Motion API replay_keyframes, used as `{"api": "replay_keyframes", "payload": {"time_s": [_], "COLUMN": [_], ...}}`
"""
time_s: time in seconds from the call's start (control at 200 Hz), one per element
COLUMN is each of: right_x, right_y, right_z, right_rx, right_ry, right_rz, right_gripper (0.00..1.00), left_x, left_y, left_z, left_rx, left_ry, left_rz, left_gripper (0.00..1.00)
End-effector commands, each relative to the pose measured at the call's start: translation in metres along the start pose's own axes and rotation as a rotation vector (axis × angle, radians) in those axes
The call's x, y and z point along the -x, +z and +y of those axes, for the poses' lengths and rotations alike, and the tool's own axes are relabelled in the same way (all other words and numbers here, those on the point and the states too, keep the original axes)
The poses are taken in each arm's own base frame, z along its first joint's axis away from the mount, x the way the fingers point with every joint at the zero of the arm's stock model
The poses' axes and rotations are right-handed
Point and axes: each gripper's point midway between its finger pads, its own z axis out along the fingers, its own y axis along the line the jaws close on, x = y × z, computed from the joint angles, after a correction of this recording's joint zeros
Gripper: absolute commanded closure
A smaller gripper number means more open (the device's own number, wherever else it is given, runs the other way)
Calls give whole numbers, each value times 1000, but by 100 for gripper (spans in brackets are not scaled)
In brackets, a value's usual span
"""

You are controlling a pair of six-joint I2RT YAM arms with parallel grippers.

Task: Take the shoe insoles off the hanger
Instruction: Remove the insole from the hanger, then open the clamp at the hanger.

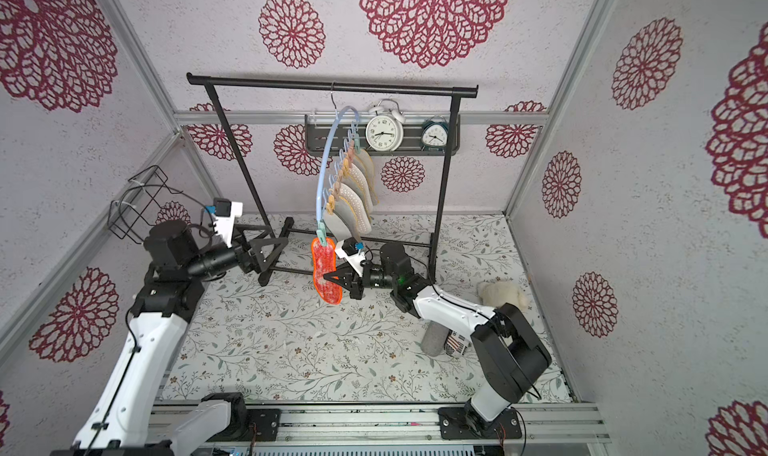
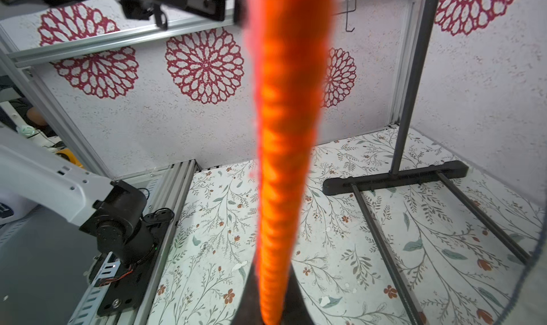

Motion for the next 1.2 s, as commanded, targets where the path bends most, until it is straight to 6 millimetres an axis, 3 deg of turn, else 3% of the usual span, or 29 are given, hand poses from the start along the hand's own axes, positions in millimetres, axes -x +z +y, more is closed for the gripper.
{"api": "replay_keyframes", "payload": {"time_s": [0.0,0.185,0.55,0.721,0.796,1.191], "right_x": [12,9,11,10,10,6], "right_y": [-11,-17,-20,-20,-21,-18], "right_z": [15,22,24,22,22,16], "right_rx": [51,69,85,82,83,73], "right_ry": [-5,3,13,15,13,35], "right_rz": [-11,6,15,23,23,33], "right_gripper": [100,100,100,100,100,100], "left_x": [1,0,0,-2,-4,-9], "left_y": [25,52,70,76,76,76], "left_z": [-30,-38,-62,-69,-69,-64], "left_rx": [-167,-288,-453,-499,-496,-457], "left_ry": [103,89,63,51,40,17], "left_rz": [66,98,104,115,123,135], "left_gripper": [6,5,12,36,41,99]}}
